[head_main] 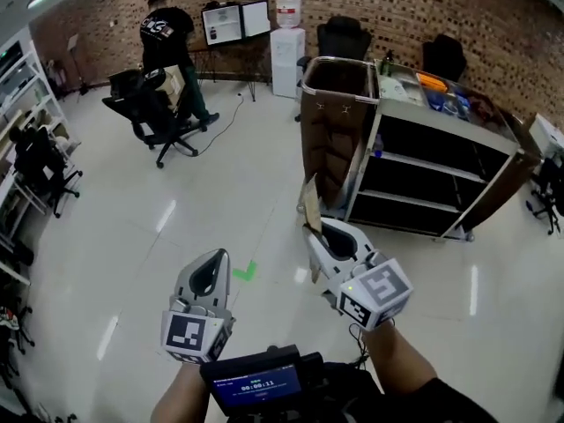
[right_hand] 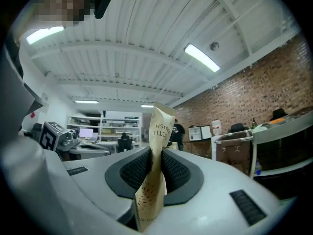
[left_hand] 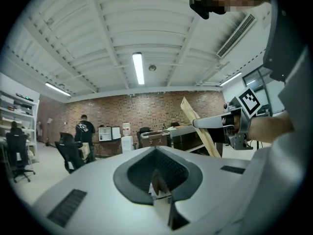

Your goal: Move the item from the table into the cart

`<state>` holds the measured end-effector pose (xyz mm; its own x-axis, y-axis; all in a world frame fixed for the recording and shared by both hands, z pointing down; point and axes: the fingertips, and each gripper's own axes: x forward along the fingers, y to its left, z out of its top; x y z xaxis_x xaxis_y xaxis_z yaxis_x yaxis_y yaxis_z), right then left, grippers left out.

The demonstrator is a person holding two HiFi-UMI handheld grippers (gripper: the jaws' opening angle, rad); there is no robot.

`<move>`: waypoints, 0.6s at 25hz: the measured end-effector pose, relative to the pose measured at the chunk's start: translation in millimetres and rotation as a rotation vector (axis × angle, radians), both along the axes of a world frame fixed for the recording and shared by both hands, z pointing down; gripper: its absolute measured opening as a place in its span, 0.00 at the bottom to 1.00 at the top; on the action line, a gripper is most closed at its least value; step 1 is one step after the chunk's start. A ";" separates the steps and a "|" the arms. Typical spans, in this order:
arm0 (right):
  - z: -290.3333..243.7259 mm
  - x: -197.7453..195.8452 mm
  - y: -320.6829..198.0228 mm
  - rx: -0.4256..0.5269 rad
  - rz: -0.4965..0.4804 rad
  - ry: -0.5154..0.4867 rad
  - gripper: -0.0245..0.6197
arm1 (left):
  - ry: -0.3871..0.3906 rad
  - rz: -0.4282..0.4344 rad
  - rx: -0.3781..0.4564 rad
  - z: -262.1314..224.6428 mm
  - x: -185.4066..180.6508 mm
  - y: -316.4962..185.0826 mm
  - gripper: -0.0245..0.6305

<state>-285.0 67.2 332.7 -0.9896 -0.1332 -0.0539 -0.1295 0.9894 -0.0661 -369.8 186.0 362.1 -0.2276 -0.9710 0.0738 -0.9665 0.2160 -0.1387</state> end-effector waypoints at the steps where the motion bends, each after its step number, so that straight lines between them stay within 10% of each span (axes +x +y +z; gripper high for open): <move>1: 1.0 -2.3 -17.5 -0.005 0.056 0.000 0.10 | 0.001 0.050 -0.001 2.2 -9.3 -19.0 0.04; 8: -2.4 13.1 -122.4 -0.012 0.334 0.010 0.10 | -0.011 0.305 0.000 0.2 -31.5 -145.5 0.04; 15: -13.4 91.3 -266.6 0.008 0.535 -0.005 0.10 | -0.062 0.490 -0.006 -7.2 26.0 -316.4 0.04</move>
